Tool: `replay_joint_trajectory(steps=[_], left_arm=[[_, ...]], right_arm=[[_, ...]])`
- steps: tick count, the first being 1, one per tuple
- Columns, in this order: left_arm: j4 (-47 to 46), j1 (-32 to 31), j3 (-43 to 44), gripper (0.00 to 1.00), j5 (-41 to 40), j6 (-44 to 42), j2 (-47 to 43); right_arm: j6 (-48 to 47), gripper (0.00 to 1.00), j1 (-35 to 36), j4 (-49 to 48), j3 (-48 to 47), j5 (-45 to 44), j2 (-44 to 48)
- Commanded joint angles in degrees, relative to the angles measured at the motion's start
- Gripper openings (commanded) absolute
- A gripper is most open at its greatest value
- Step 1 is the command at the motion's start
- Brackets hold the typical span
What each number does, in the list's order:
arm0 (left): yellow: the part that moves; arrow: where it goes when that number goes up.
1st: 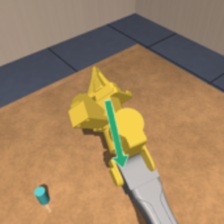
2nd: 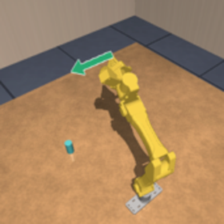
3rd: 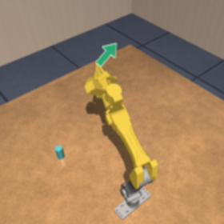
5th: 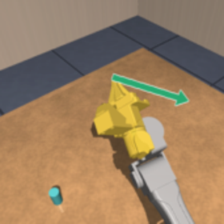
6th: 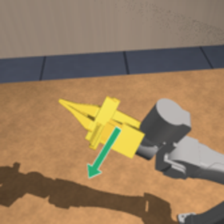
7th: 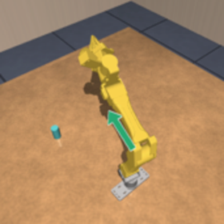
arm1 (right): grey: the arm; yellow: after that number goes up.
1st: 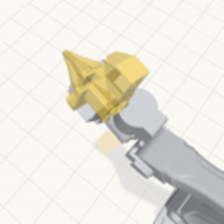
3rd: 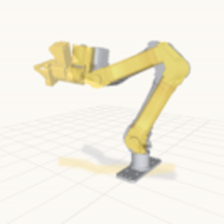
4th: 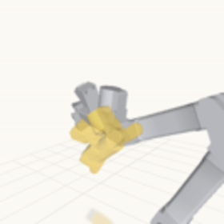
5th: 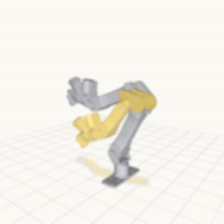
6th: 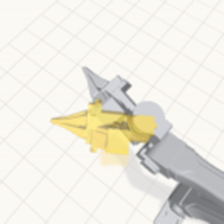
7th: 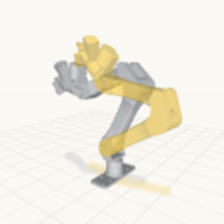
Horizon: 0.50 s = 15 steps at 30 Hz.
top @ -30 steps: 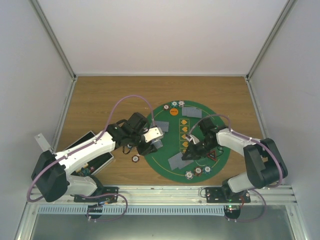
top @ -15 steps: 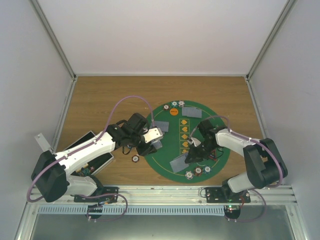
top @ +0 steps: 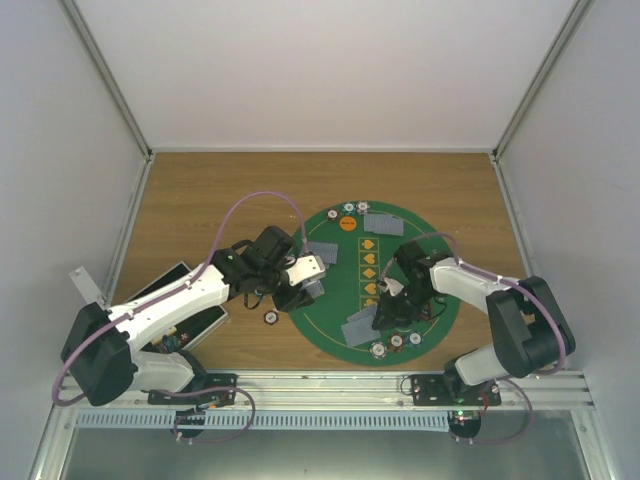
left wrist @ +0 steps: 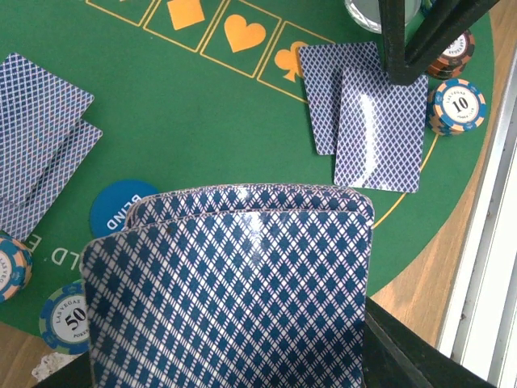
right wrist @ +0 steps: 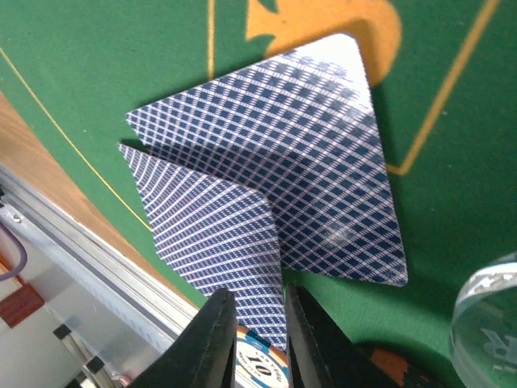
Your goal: Distribute texas hold em gaming equipment
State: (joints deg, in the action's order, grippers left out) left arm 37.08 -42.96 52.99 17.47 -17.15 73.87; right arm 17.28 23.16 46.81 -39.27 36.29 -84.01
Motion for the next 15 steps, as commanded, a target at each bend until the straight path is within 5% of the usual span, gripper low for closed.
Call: replay_joint_trajectory(steps=[1,7,9,11,15], left_arm=[[-2.3,0.3,-0.7,0.53,-0.2,-0.2,-1.6],[-2.2,0.3,-0.7,0.52,-0.2,-0.3,-1.9],[-2.2,0.3,-0.7,0.52,-0.2,-0.3,-2.1],[-2.3,0.3,-0.6,0.53,0.6,-0.2,-2.2],[-2.3,-0.4,-0.4,0.52,2.0,0.1,-2.3]], right_arm=[[0.7,0.22,0.5,2.3,-1.3,-2.4,0.6],[-0.3,0.40,0.5,6.9,-6.3,-5.5,1.3],[-0.4,0.53,0.4,7.4,-9.2,-5.5,1.9],[-0.4,0.67,0.5,5.7,-11.2,-2.8,3.2],[3.6,0.79,0.4,-5.4,-12.7,7.0,8.0]])
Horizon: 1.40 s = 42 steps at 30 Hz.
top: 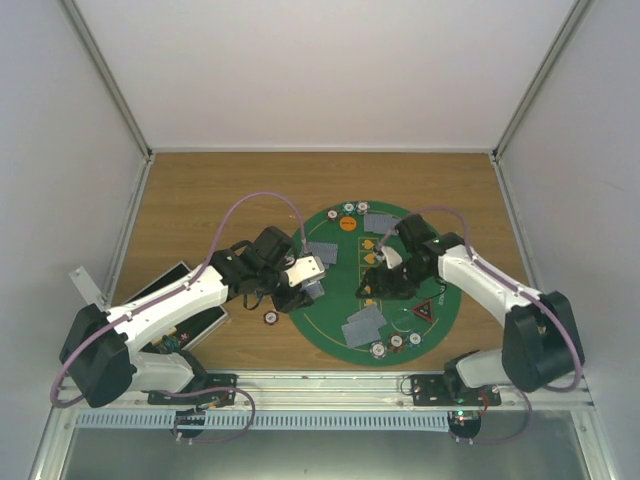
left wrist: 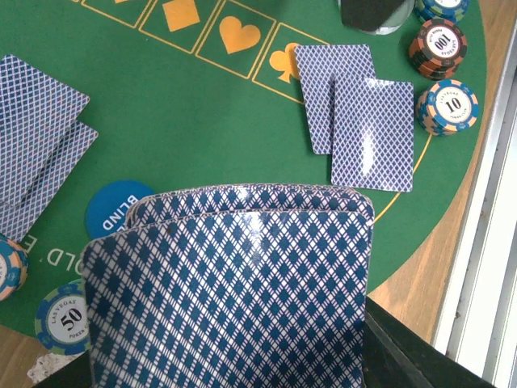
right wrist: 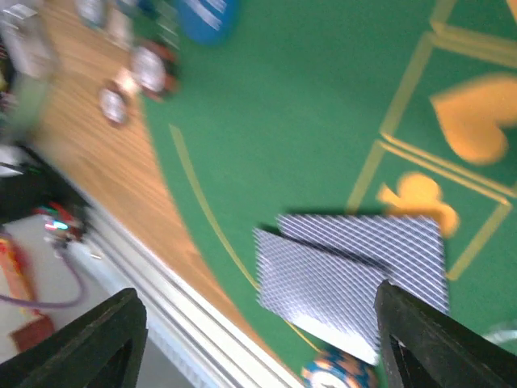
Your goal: Distribute texas hold em gaming equipment
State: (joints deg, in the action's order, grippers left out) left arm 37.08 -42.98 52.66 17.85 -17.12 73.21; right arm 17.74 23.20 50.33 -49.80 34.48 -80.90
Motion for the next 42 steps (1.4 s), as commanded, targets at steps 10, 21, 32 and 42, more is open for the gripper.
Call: replay_joint_trajectory(steps=[10,21,32,42], left_arm=[[-2.3,-0.6,-0.1,0.53,1.8,0.0,-1.3],[-2.2,-0.6,-0.1,0.53,1.5,-0.1,-1.5],[-2.2,-0.6,-0.2,0.53,1.5,0.0,-1.7],[-2.2,-0.6,-0.3,0.53,1.2,0.0,-2.0]], right_arm=[[11.4,0.89,5.7,-30.4,-0.8,16.5,6.9],[11.6,0.90,13.1,-35.3,-2.2,14.3,-1.8],[10.1,0.90,14.8,-33.9,-4.5,12.0,-7.7],[10.2,0.87,14.3,-29.8,-2.8,5.4,-5.7]])
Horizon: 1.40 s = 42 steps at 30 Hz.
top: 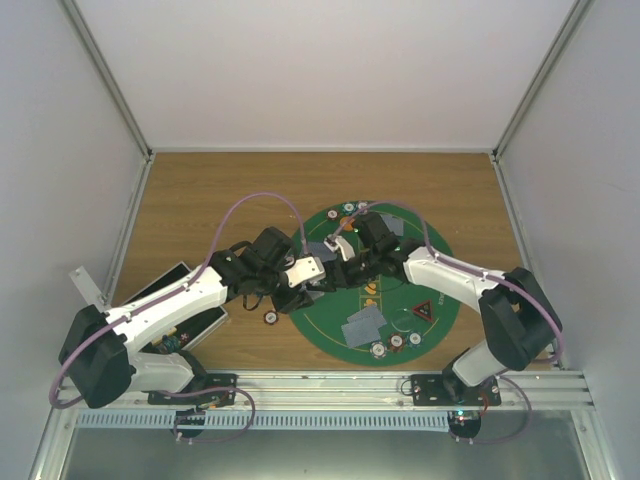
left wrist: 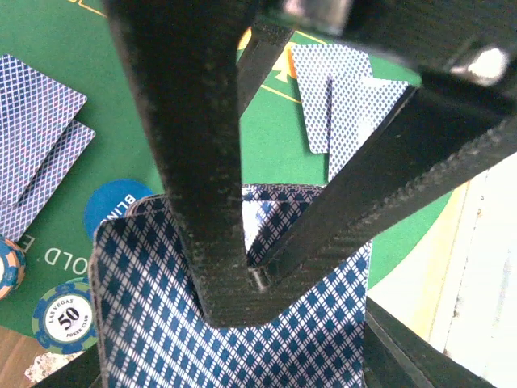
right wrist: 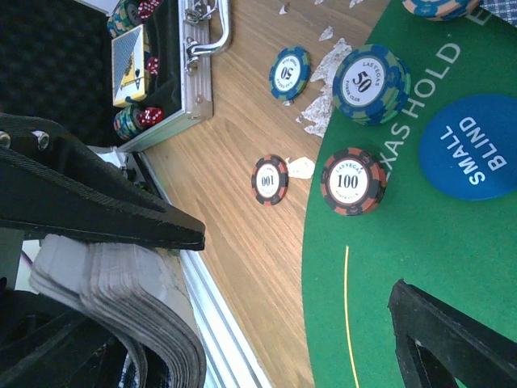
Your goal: Distribute texas hold em gaming equipment
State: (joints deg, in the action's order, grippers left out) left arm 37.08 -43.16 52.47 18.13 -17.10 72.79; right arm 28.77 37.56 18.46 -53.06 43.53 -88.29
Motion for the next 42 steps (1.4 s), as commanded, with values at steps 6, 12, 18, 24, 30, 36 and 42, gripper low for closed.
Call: replay_joint_trajectory(steps=[6,12,18,24,30,36,42], left_arm=[[-2.2,-0.4,-0.2,0.53,0.8,0.0,-1.6],[-2.2,-0.4,-0.2,0.53,0.7,0.0,-1.7],[-2.1,-0.4,-0.1,0.53,0.6,0.0,-1.6],[-2.2,-0.4,-0.1,0.53,0.5,0.1,-1.5],[-2.2,-0.4,-0.2,0.53,0.4,0.0,-1.6],[-2.2,-0.4,-0.2,0.53,0.0,0.0,-1.5],[-2.1,-0.4,-0.3,0.53,-0.4,-0.1,-1.5]], right_arm=[[-0.7,0.86,-1.7,2.3,2.6,-3.5,3.7],[-1.5,0.82,-2.7,3.2,2.9,-2.9,4.7],[-2.4,0.58,-2.8,1.7,1.4,2.6,5.8],[-3.9,0.38,-2.8,2.9,0.4,5.4,6.8],[-4.1,0.12,-2.7,3.6,0.1,5.8,8.0],[-5.2,0.01,-2.8,7.6,-1.3,2.3,8.8],[-7.1,0.01,-4.6,13.1,-2.0,-2.5,9.5]])
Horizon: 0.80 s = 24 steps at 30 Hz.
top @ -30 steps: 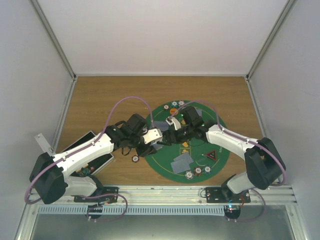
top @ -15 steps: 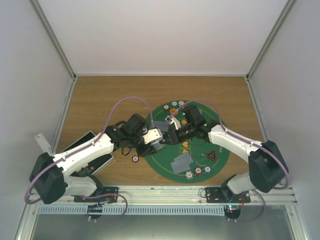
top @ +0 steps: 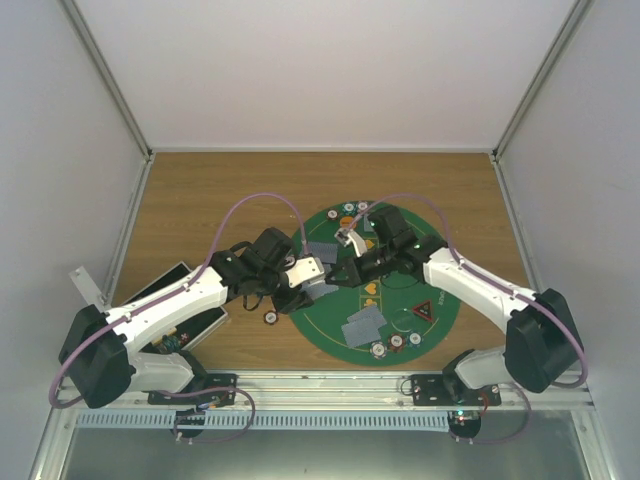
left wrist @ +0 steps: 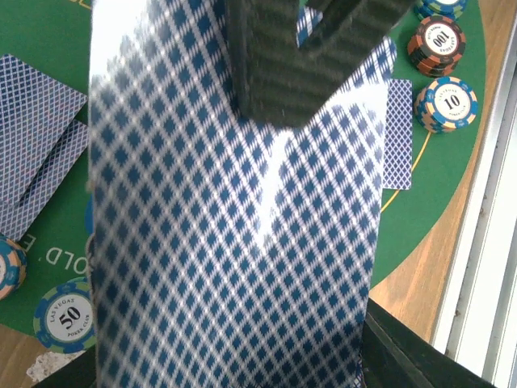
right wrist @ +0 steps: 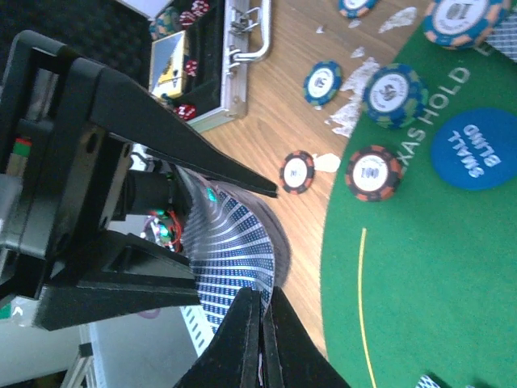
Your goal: Distribute texas hold em gaming equipment
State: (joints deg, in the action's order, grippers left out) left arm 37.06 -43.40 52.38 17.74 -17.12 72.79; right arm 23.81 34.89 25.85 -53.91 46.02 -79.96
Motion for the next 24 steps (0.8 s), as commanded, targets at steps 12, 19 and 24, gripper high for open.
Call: replay_joint_trajectory(steps=[12,19,24], left_arm=[[-1.8,-0.2,-0.1,0.53,0.0,-0.2,-1.8],[-1.9,-0.2,-0.1,0.53,0.1,-0.2,-1.8],[-1.8,-0.2,-0.2,0.53,-0.1,-0.2,-1.9]], right_arm=[[-4.2,0.01,-13.9,20.3,-7.6,-32.0,-2.2],[0.0,0.01,-13.4,30.9,-19.6,-61.0,-14.8],[2.3,0.01,-11.8,35.5,-25.0,-74.6,-24.6]])
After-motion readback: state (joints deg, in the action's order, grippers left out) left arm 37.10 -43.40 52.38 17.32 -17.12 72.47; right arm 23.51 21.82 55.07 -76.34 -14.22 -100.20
